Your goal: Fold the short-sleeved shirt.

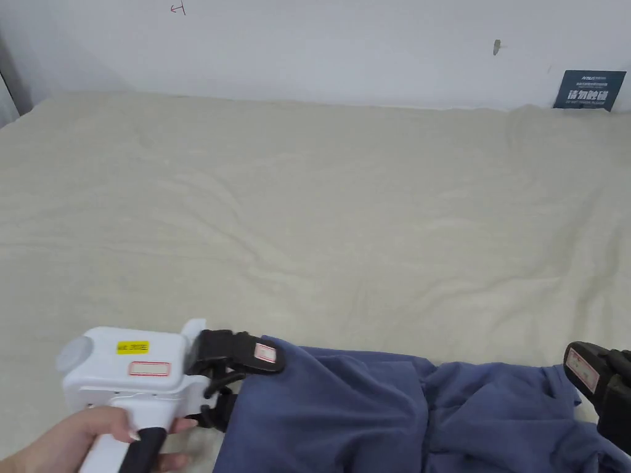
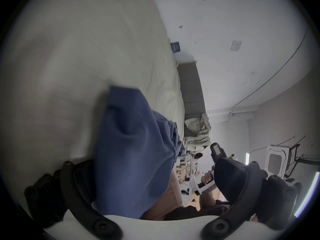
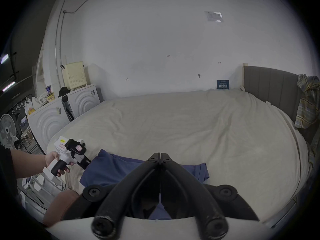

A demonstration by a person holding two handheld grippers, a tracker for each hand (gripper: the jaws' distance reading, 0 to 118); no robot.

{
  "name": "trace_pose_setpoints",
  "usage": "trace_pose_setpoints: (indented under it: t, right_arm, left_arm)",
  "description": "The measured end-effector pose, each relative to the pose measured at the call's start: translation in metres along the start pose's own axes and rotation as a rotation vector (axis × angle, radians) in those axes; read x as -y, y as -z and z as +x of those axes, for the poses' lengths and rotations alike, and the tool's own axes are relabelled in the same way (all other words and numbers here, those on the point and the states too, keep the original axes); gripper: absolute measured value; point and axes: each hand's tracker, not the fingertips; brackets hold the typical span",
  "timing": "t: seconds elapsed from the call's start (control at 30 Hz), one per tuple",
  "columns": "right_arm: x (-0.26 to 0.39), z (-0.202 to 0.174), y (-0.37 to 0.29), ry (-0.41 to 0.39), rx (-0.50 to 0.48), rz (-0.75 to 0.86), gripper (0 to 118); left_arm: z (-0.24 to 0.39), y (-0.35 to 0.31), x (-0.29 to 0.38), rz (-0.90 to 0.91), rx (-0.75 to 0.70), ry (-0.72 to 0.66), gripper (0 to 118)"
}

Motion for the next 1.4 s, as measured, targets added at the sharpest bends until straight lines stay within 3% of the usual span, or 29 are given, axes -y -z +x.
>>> trace_pose_setpoints:
  t: [0.1, 0.2, 0.23, 0.27, 0.3, 0.33, 0.37, 0.43, 0.57, 0.67, 0.83, 0.87, 0.93, 1.03, 1.27, 1.3, 1.33, 1.4]
  right_arm:
    - [-0.001, -0.001, 0.001, 0.0, 0.01, -0.004, 0]
    - [-0.001, -0.001, 0.0, -0.003, 0.009, -0.002, 0]
    - [0.0, -0.001, 0.0, -0.006, 0.008, -0.003, 0]
    - [0.0, -0.001, -0.001, -0.009, 0.007, -0.004, 0]
    - [0.001, -0.001, -0.001, -0.013, 0.002, -0.008, 0]
    - [0.002, -0.001, -0.001, -0.015, -0.005, -0.012, 0]
    - [0.003, -0.001, -0.001, -0.016, -0.011, -0.013, 0]
    - [0.005, -0.002, -0.002, -0.014, -0.018, -0.017, 0]
    - [0.007, 0.0, -0.002, -0.006, -0.037, -0.017, 0]
    - [0.005, 0.003, -0.002, 0.003, -0.055, -0.008, 0]
    - [0.003, 0.01, -0.002, 0.037, -0.069, 0.013, 0]
    - [0.003, 0.012, -0.003, 0.043, -0.073, 0.016, 0]
    - [0.004, 0.016, -0.004, 0.048, -0.078, 0.019, 0]
    - [0.007, 0.02, -0.005, 0.047, -0.076, 0.016, 0]
    - [0.012, 0.034, -0.012, 0.078, -0.068, 0.001, 0]
    - [0.012, 0.036, -0.014, 0.082, -0.061, 0.002, 0]
    - [0.012, 0.038, -0.016, 0.086, -0.054, 0.004, 0]
    - [0.011, 0.043, -0.019, 0.095, -0.045, 0.01, 0]
  left_arm:
    - [0.024, 0.029, 0.002, -0.11, -0.11, 0.202, 118]
    - [0.008, 0.02, -0.015, -0.057, -0.191, 0.174, 115]
    - [0.008, 0.016, -0.019, -0.039, -0.233, 0.147, 103]
    - [0.025, 0.025, 0.0, -0.03, -0.277, 0.147, 73]
    - [0.032, 0.023, 0.002, 0.001, -0.368, 0.19, 13]
    - [0.034, 0.026, 0.004, 0.048, -0.554, 0.264, 13]
    - [0.037, 0.024, 0.006, 0.039, -0.65, 0.293, 13]
    - [0.044, 0.026, 0.011, 0.036, -0.506, 0.191, 13]
    - [0.077, 0.016, 0.015, 0.067, -0.707, 0.37, 13]
    - [0.1, -0.016, 0.011, 0.128, -0.844, 0.361, 13]
    - [0.129, -0.051, 0.014, 0.148, -1.363, 0.498, 13]
    - [0.131, -0.054, 0.015, 0.145, -1.389, 0.506, 13]
    - [0.139, -0.052, 0.017, 0.128, -1.341, 0.458, 13]
    - [0.159, -0.021, 0.024, 0.146, -1.133, 0.388, 13]
    - [0.173, 0.13, 0.025, -0.095, -0.877, 0.449, 14]
    - [0.172, 0.147, 0.026, -0.118, -0.858, 0.445, 21]
    - [0.167, 0.162, 0.022, -0.144, -0.826, 0.438, 40]
    - [0.161, 0.18, 0.021, -0.19, -0.721, 0.391, 107]
